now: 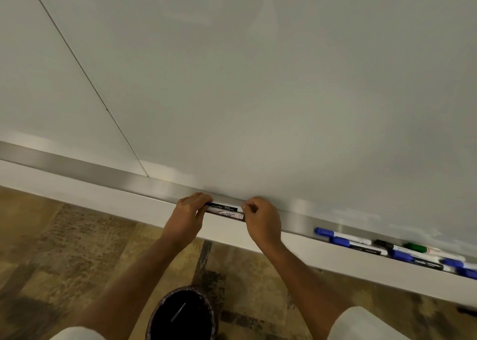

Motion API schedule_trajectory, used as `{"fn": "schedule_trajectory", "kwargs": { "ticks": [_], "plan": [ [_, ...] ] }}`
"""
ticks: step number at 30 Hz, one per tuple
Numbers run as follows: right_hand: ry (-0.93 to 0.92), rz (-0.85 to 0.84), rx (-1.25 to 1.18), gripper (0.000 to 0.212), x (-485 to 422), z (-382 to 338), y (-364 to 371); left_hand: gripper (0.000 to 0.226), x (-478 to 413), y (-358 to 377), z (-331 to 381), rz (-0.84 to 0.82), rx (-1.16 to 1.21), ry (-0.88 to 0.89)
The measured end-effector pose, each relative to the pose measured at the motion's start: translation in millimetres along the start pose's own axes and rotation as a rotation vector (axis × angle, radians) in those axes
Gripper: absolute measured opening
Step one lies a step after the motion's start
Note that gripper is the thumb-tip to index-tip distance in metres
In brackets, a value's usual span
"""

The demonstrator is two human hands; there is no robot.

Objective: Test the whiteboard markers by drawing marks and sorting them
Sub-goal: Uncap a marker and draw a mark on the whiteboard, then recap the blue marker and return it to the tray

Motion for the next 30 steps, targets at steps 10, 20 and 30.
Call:
{"fn": "schedule_trajectory", "kwargs": {
  "ticks": [10,20,30],
  "plan": [
    [-0.063,0.023,0.022,0.012,5.9,8.6,0.1,0.021,0.5,-3.3,-2.6,0.002,-0.028,0.090],
    [-0.206,0.337,0.118,0.008,24.0,73.9,-105.6,0.033,-0.5,12.9,35.4,0.005,-0.143,0.165],
    [-0.182,0.257,0.404,0.021,0.7,158.5,-190.0,0.054,-15.5,67.0,113.8,-0.017,-0.042,0.277]
  ]
}}
Point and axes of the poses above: each hand's wrist, its own x-axis away from the middle knuckle, its own y-axis out of the palm, z = x × y, the point moved 3 cm from there along -x, towards the middle knuckle, and after that the axes turned 12 degrees about y, right-handed, at the moved point
